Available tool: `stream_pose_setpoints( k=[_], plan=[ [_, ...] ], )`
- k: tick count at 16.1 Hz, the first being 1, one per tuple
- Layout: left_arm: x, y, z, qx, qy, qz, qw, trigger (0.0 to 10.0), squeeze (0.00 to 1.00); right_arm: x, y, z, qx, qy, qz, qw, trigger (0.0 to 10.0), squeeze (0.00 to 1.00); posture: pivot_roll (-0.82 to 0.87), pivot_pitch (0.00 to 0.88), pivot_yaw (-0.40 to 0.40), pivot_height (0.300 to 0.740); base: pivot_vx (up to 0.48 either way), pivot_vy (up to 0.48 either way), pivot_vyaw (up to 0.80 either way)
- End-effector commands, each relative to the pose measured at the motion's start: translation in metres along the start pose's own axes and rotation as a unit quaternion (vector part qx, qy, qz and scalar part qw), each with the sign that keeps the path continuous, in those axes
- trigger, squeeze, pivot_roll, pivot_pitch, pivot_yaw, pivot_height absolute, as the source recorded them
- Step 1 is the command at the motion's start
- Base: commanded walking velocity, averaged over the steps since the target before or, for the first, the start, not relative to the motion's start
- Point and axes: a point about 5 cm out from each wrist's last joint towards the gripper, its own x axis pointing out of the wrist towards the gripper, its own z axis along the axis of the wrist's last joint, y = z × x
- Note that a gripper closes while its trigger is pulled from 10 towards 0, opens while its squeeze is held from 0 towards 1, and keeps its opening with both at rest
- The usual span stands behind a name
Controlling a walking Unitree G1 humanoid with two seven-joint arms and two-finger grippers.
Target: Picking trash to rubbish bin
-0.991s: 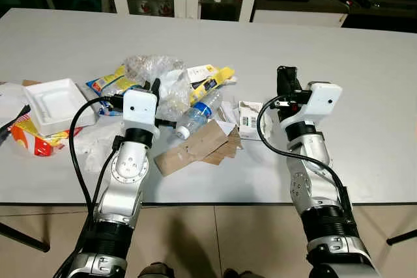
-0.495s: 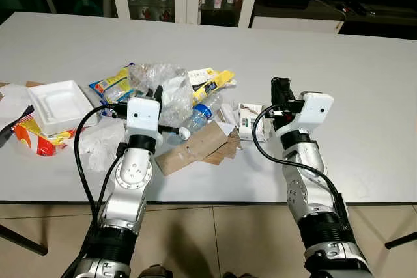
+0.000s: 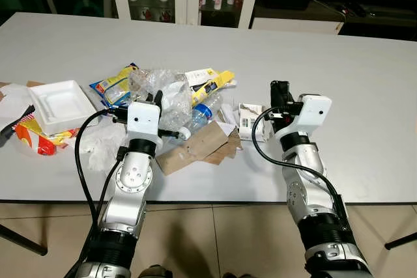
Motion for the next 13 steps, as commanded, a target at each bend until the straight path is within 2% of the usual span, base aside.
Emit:
stream_pose_setpoints(
  k=[1, 13],
  plan=[
    [0.0003, -0.0030, 0.0018, -0.001, -0.005, 0.000, 1.000, 10.0, 0.00, -0.0039, -0.0049, -0.0038, -0.010, 0.010, -0.005, 1.000, 10.0, 0.00, 0.03, 0.025, -0.072, 0.740, -0.266, 0.000, 0.00],
    [0.0019, -0.0032, 0.0052, -0.007, -0.006, 0.008, 1.000, 10.0, 0.00, -0.0050, -0.0100, -0.0028, -0.011, 0.012, -0.011, 1.000, 10.0, 0.00, 0.03, 0.050, -0.080, 0.740, -0.271, 0.000, 0.00]
  ],
)
